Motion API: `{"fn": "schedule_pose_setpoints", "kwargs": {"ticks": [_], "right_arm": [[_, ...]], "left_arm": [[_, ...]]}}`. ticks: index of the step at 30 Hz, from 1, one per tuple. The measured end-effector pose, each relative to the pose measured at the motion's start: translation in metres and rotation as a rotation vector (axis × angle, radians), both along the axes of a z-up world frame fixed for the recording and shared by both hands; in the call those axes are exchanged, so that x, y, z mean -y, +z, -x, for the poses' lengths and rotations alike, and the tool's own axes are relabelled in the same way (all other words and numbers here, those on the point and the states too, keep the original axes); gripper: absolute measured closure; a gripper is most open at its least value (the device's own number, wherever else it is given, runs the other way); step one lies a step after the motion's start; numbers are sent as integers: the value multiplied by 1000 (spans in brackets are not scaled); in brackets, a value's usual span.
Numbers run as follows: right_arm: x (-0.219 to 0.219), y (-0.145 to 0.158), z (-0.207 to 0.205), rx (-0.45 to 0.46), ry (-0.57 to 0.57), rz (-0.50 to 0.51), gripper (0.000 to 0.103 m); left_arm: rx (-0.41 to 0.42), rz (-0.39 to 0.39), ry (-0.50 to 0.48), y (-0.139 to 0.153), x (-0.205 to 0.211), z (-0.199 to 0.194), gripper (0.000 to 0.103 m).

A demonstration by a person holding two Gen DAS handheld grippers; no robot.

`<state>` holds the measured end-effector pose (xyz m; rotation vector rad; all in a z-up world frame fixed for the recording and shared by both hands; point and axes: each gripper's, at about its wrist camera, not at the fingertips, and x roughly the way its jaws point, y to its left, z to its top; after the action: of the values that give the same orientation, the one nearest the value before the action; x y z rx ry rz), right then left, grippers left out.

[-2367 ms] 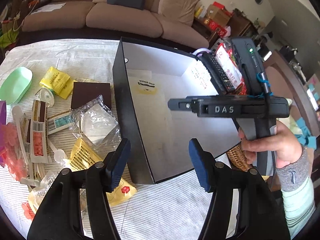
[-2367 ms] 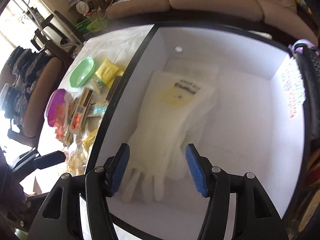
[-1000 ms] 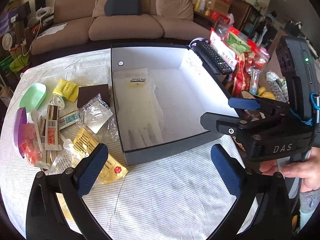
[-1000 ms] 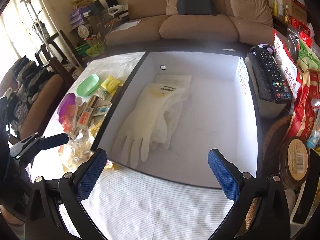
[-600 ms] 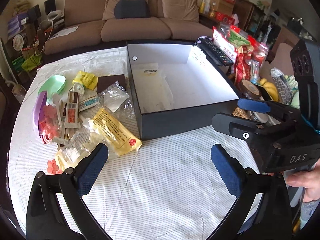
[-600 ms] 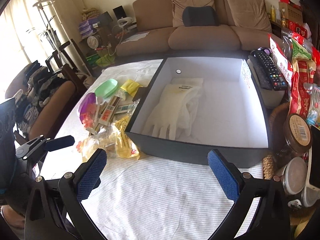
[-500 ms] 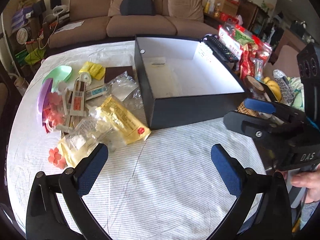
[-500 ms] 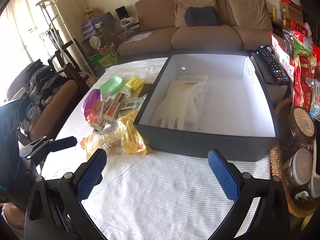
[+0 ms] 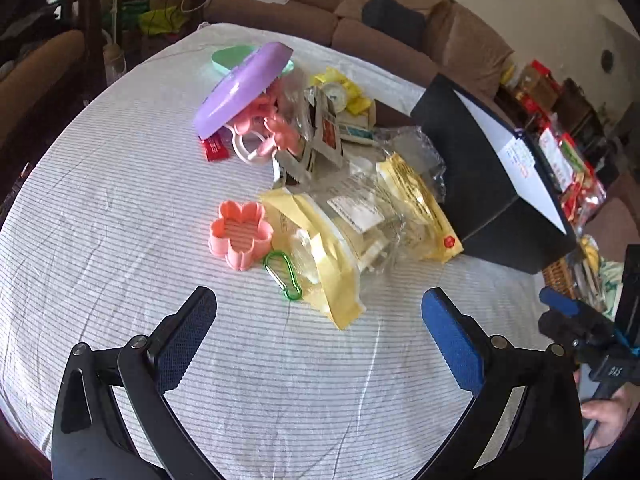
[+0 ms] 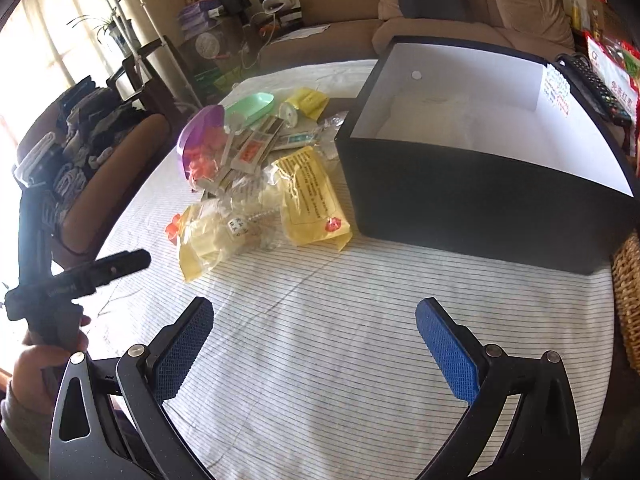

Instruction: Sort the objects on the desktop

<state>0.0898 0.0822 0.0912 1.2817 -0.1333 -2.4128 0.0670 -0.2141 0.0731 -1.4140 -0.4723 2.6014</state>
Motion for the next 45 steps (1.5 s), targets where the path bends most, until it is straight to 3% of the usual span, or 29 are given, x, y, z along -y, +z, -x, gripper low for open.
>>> {"fn": "schedule_pose_setpoints", "kwargs": {"ticks": [5,9,12,15,18,19,25,27,28,31,35,39,42,44,45], "right_arm": [[4,-1,6,33,-1,45,0],[3,4,5,17,9,23,0],[-2,-3,6,43,1,8,0],[-11,-10,8,86,-16,43,0],[-17,-11,8,100,-27,69,0],[-18,-10,7,100,-30,74,0],[-19,-9,4,110,-28,107,0],[-21,-8,3,116,-27,138,0],[-24,-8,2,123,-32,156,0],[-34,-10,2,145,-58,200,0],[-44,-12,2,173,-81,243,0],[-51,-9,-1,169,-88,258,0],[-62,-8,-2,161,-115,259,0],[-71,-8,-2,163,-138,267,0],[-74,-9,-2,167,-145,269,0]], "left_arm": [[78,-43,10,-22,1,25,0],[98,-7,-3,-30,-13,35,3],[128,-1,-34,-38,-24,38,15],[157,29,-62,-47,-35,40,42],[169,28,-67,-54,-40,40,48],[160,30,-69,-52,-42,40,56],[113,25,-91,-35,-46,28,68],[94,-1,-111,-27,-44,18,75],[87,-22,-122,-24,-42,13,86],[80,-67,-174,-18,-46,-3,89],[31,-49,-369,-10,-98,-25,89],[43,-118,-502,-12,-148,-48,83],[10,-159,-534,-4,-161,-57,55],[-21,-205,-517,6,-154,-56,28],[-36,-239,-492,11,-146,-52,26]]}}
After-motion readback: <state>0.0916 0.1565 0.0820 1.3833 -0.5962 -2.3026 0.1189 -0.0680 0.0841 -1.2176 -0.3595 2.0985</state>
